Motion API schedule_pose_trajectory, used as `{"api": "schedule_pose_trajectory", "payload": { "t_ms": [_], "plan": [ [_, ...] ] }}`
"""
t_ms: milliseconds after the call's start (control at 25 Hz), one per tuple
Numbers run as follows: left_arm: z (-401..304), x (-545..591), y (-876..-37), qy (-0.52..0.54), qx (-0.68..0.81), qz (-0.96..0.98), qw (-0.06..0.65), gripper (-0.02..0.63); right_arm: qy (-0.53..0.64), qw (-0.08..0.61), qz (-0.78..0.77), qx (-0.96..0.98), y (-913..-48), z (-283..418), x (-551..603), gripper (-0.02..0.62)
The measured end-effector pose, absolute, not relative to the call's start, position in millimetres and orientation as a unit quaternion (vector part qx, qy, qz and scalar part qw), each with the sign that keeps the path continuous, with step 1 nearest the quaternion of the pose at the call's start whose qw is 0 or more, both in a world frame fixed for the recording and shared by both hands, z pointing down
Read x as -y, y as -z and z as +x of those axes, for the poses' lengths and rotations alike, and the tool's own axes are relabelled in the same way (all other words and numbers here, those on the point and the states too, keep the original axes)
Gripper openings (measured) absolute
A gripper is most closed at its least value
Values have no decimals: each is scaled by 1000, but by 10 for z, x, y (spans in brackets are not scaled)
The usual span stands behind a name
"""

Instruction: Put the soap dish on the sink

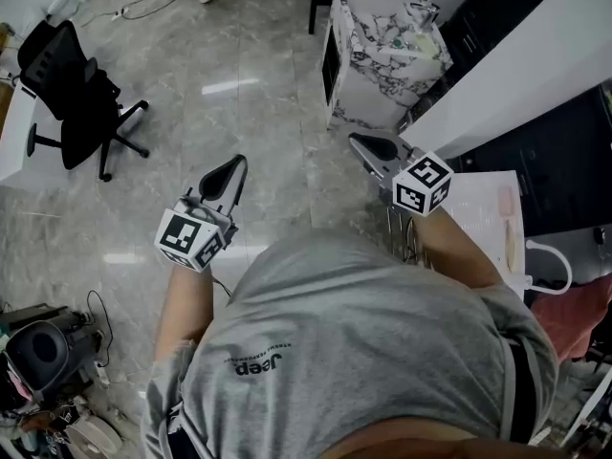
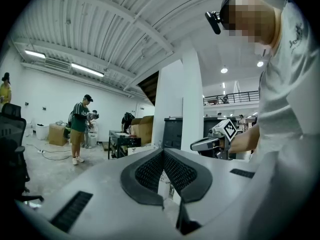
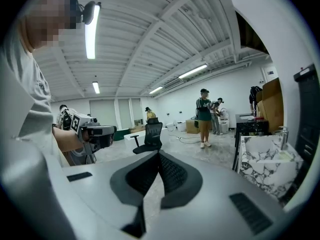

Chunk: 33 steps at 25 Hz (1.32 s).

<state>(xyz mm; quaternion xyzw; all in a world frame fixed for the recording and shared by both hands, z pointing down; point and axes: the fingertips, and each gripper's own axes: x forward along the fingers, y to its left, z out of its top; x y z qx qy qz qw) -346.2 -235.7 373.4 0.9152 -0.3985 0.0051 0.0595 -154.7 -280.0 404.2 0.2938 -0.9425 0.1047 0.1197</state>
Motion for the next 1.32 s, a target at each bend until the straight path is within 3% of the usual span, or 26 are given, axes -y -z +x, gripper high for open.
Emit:
{"api": "schedule_pose_trajectory", "payload": {
  "t_ms": [1320],
  "plan": [
    [-3402,2391,-3699,-4,395,917,55,15,-90,136,285,944,-4046,-1518,2786,49]
  ]
}}
